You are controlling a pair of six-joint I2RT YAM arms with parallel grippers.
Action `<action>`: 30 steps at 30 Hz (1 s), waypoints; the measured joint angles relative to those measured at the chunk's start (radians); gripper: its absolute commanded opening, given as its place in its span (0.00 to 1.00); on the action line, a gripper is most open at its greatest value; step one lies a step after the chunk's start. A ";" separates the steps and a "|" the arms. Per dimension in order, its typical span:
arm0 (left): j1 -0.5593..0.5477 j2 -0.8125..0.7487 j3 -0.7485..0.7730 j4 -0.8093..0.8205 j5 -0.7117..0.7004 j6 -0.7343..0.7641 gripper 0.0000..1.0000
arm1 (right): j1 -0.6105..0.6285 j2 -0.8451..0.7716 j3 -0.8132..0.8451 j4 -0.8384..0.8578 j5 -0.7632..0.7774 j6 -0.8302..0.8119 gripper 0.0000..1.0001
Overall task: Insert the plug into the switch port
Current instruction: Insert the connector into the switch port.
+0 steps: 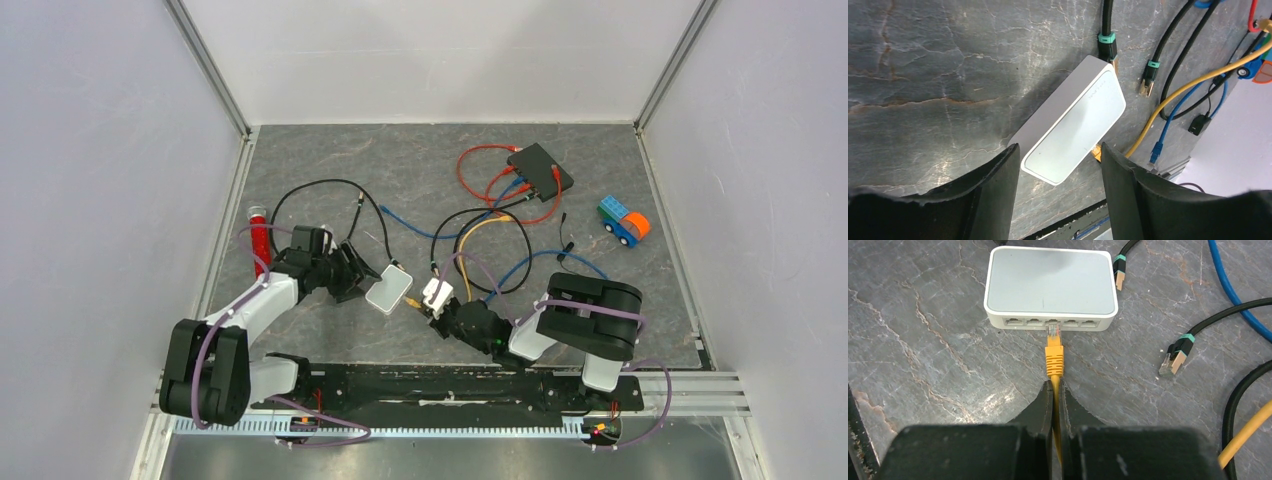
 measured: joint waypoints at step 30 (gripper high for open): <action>0.000 0.096 -0.006 0.017 0.014 0.041 0.52 | 0.041 0.033 0.001 0.041 -0.039 0.039 0.00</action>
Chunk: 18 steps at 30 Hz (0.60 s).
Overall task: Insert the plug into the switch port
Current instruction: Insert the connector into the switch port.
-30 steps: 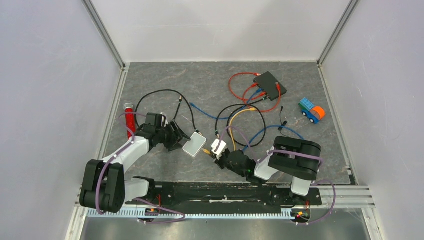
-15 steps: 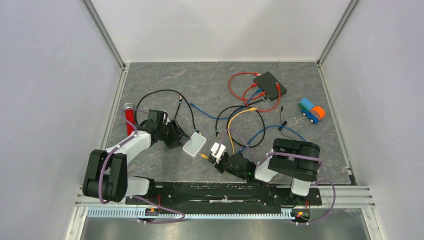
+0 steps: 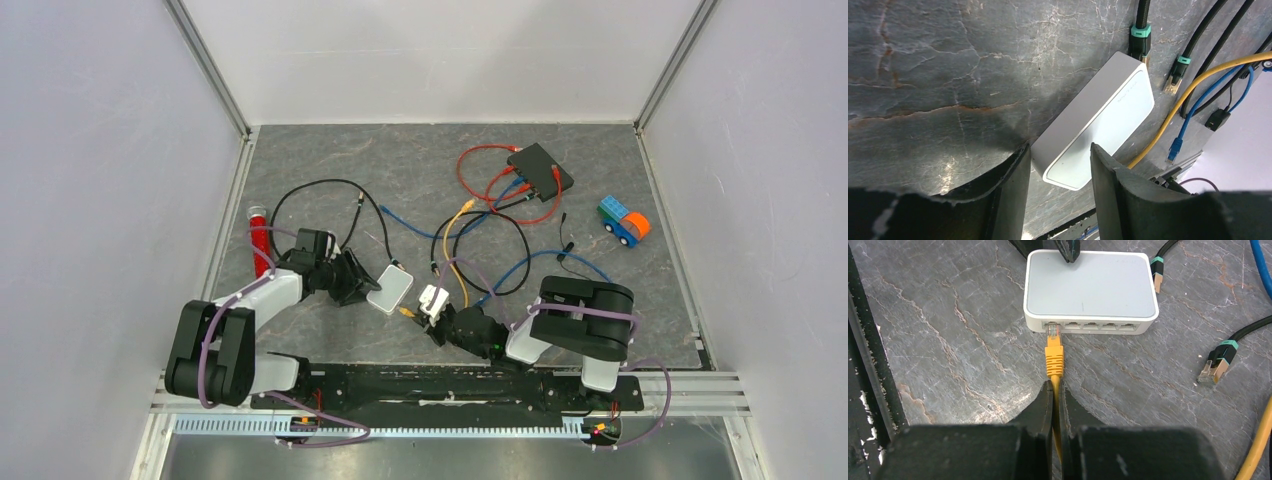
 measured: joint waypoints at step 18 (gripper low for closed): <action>0.000 -0.051 -0.070 0.066 0.021 -0.019 0.49 | 0.000 0.075 -0.001 0.106 0.003 0.007 0.00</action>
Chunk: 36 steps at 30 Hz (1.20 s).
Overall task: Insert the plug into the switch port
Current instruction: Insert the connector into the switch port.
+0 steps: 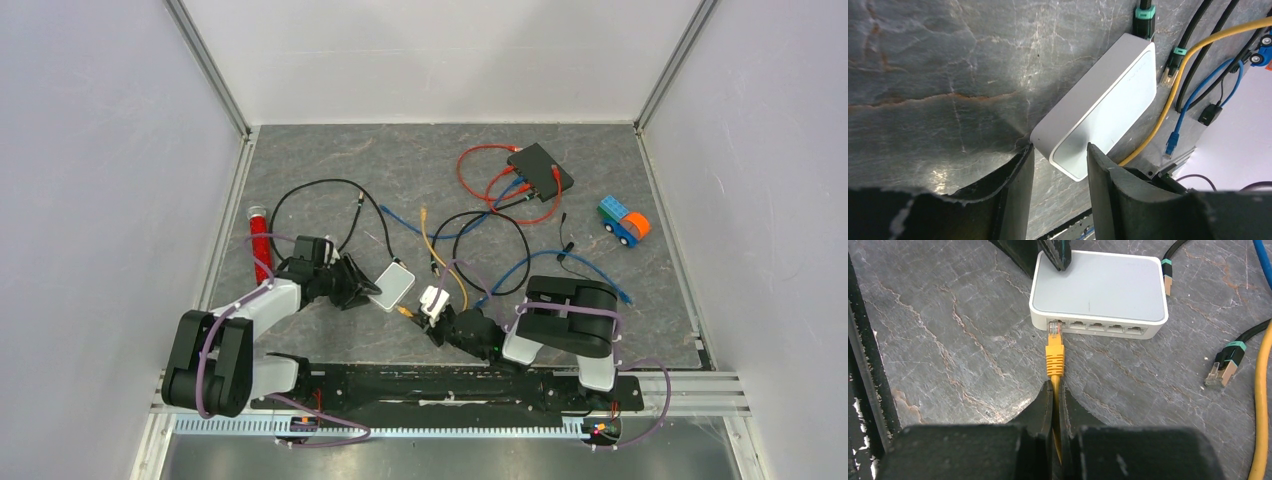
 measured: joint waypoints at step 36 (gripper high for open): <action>-0.014 0.135 0.240 -0.145 -0.131 0.029 0.46 | 0.003 0.018 -0.033 0.095 0.044 0.019 0.00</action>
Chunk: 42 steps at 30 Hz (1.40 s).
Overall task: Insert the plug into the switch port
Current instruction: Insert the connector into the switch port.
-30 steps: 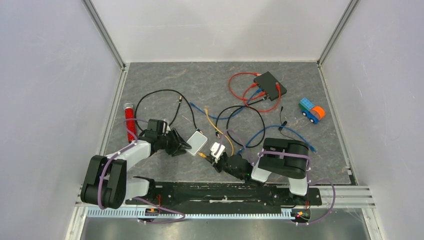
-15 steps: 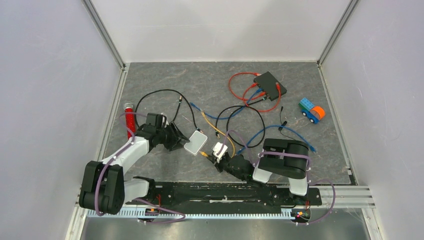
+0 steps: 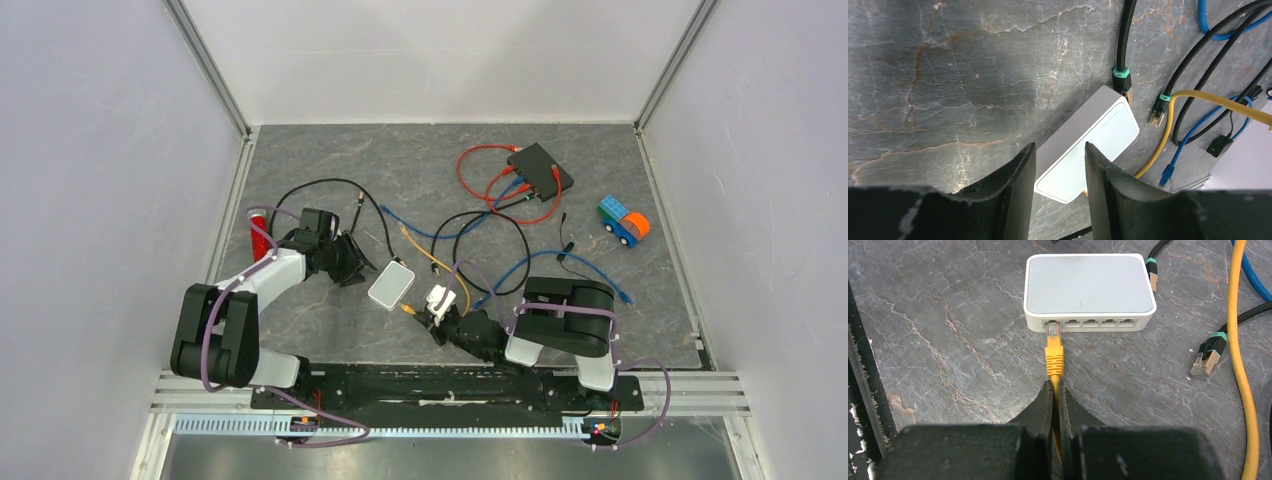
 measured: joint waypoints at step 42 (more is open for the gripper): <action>-0.032 -0.090 -0.218 0.204 0.101 -0.018 0.38 | -0.017 0.069 -0.010 0.097 -0.050 0.014 0.00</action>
